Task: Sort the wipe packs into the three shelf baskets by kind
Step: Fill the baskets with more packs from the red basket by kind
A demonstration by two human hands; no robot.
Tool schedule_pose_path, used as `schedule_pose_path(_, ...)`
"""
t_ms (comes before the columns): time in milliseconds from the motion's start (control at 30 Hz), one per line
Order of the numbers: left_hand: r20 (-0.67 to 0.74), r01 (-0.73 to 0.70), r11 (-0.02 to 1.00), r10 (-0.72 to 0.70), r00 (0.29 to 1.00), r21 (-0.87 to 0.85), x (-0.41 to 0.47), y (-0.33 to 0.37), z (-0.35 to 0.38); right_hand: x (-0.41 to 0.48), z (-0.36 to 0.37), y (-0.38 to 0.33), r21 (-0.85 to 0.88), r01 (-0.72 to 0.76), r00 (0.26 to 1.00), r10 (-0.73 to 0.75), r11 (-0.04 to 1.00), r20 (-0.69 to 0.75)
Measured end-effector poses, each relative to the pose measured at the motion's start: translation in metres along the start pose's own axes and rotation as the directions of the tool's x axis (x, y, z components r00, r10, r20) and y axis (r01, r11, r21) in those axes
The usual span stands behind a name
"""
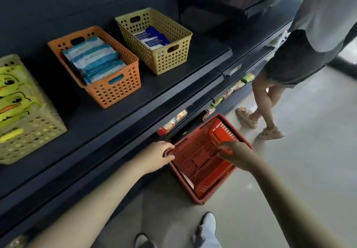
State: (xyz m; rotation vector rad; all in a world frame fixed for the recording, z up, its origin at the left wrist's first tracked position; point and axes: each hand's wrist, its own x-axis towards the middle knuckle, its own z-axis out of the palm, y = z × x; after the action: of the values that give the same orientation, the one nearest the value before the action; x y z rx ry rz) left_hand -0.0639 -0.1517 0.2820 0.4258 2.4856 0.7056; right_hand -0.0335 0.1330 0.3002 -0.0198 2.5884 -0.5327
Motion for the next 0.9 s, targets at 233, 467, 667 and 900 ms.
schedule_pose_path(233, -0.077, 0.161, 0.985, -0.166, 0.983, -0.064, 0.067, -0.033, 0.090, 0.098, 0.073, 0.076, 0.035, 0.030, 0.984, -0.036, 0.999, 0.176)
schedule_pose_path(467, -0.126, 0.212, 0.977, -0.205, 0.971, 0.038, 0.130, -0.089, 0.173, 0.181, 0.190, 0.116, 0.089, 0.040, 0.963, -0.062, 0.995, 0.262)
schedule_pose_path(667, -0.138, 0.128, 0.956, -0.094, 0.986, 0.265, 0.158, -0.141, 0.236, 0.232, 0.284, 0.125, 0.125, -0.016, 0.915, -0.036, 0.992, 0.402)
schedule_pose_path(900, -0.205, 0.092, 0.912, -0.009, 0.979, 0.400, 0.164, -0.166, 0.262, 0.265, 0.350, 0.118, 0.251, -0.156, 0.845, -0.003, 0.955, 0.534)
